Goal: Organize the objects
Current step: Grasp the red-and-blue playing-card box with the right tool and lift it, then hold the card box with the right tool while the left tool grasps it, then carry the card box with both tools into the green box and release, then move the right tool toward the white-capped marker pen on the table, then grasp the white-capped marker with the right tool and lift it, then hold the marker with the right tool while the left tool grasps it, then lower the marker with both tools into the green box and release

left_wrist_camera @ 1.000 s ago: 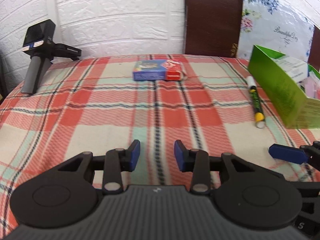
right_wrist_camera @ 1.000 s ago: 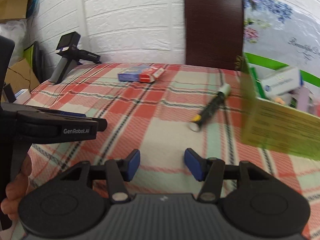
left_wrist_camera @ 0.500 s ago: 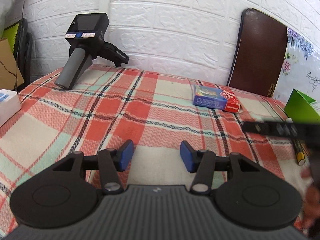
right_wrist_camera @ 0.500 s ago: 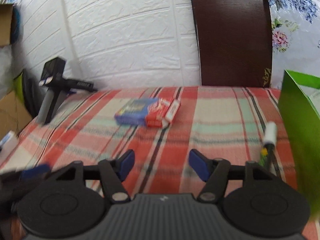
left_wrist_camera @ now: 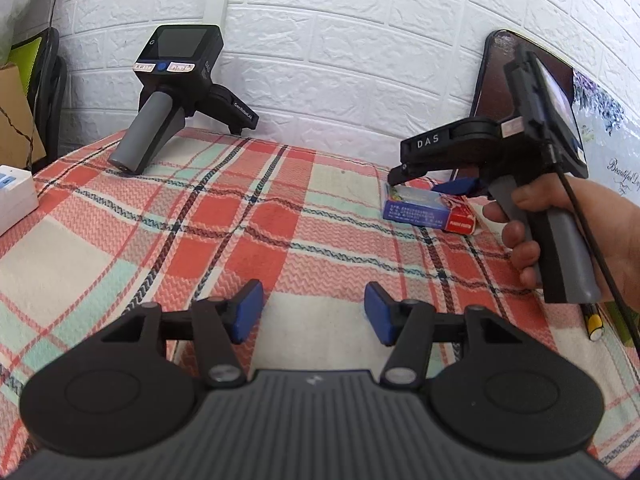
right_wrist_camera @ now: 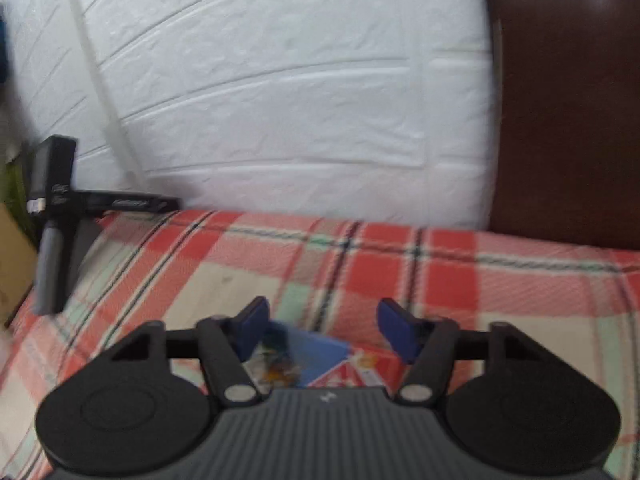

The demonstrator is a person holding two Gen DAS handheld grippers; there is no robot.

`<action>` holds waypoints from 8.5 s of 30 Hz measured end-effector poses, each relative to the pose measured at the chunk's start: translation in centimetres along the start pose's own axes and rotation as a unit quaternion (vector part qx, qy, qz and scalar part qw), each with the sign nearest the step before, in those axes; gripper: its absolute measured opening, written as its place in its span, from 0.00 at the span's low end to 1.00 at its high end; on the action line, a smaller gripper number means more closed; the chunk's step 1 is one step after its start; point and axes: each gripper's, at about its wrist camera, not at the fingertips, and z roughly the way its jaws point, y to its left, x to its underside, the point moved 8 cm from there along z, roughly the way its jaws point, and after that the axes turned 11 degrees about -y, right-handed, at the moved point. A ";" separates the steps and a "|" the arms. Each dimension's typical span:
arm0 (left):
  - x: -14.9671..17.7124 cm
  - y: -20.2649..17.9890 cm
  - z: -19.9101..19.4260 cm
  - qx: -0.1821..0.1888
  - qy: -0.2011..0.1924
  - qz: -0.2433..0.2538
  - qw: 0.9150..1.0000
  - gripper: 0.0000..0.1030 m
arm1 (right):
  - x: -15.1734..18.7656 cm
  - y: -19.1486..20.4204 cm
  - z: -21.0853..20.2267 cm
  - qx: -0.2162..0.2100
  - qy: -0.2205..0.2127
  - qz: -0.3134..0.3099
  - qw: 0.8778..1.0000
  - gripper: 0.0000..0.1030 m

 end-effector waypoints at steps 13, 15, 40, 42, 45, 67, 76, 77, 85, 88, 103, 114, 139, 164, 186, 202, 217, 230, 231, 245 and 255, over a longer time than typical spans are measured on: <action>-0.2 0.5 0.2 0.016 0.004 -0.033 0.999 0.59 | 9.0 3.3 -11.7 -0.074 0.030 -0.111 0.991 0.46; -0.2 0.1 0.0 0.013 0.010 -0.022 1.000 0.60 | 10.6 4.1 -14.4 -0.071 0.027 -0.147 0.986 0.39; -2.5 -3.3 2.1 0.095 0.145 -0.109 0.979 0.37 | 11.5 7.4 -14.4 -0.032 -0.019 -0.119 0.992 0.90; -1.6 -3.2 2.8 0.097 0.163 -0.118 0.975 0.26 | 11.5 7.5 -13.1 -0.030 -0.016 -0.118 0.992 0.82; -1.2 -3.1 2.3 0.108 0.153 -0.135 0.973 0.25 | 11.5 7.3 -13.4 -0.033 -0.022 -0.114 0.993 0.65; 7.0 -27.6 -12.4 0.314 0.185 0.055 0.930 0.31 | 21.5 -7.5 -37.4 0.145 -0.094 -0.057 0.983 0.60; -2.9 -34.1 -7.2 0.316 0.068 0.091 0.942 0.31 | 9.8 -12.6 -36.5 0.184 -0.225 -0.085 0.953 0.60; -3.2 -34.5 -6.1 0.307 0.069 0.088 0.945 0.31 | 8.9 -13.2 -35.7 0.185 -0.227 -0.085 0.952 0.59; -2.2 -33.9 0.1 0.185 0.064 0.149 0.969 0.59 | 8.7 -16.2 -27.8 0.195 -0.164 -0.096 0.962 0.65; -2.2 -32.9 -0.1 0.167 0.075 0.157 0.970 0.59 | 8.8 -16.5 -28.9 0.194 -0.177 -0.061 0.963 0.67; 0.0 -25.7 -5.3 0.124 0.096 0.134 0.978 0.63 | 14.6 -12.3 -36.1 0.180 -0.189 0.004 0.965 0.79; 4.3 -18.4 -5.4 0.062 0.135 0.130 0.980 0.63 | 18.1 -10.7 -33.6 0.161 -0.109 0.042 0.980 0.79; 4.1 -12.6 -3.7 0.049 0.072 0.142 0.986 0.90 | 18.2 -6.3 -30.1 0.144 -0.068 -0.019 0.987 0.80; 2.5 -6.8 -1.9 0.012 0.044 0.110 0.993 0.93 | 11.1 -4.8 -17.8 0.156 -0.068 0.017 0.985 0.80; 2.6 -6.9 -2.1 0.004 0.041 0.120 0.992 0.94 | 16.8 -2.1 -26.1 0.087 -0.065 -0.055 0.993 0.17; 2.9 -6.8 -3.3 -0.025 0.051 0.132 0.990 0.94 | 22.1 -0.2 -33.7 0.062 -0.069 -0.078 0.993 0.18; 4.9 -16.3 -8.8 0.136 0.234 -0.021 0.963 0.74 | 22.5 -0.7 -34.2 0.038 -0.081 -0.064 0.994 0.18; 5.8 -21.4 -8.9 0.173 0.223 0.000 0.959 0.25 | 22.7 -4.1 -36.5 -0.003 -0.090 0.062 0.994 0.18; 5.7 -21.9 -9.0 0.177 0.226 0.000 0.958 0.25 | 22.7 -4.4 -36.9 0.000 -0.094 0.063 0.994 0.19; -4.3 -41.3 -7.6 0.318 0.122 0.073 0.937 0.21 | 13.0 -15.7 -42.5 0.128 -0.250 0.070 0.957 0.19; -3.1 -49.7 -0.5 0.304 0.117 0.100 0.940 0.20 | 8.7 -25.7 -35.6 0.181 -0.232 0.095 0.951 0.18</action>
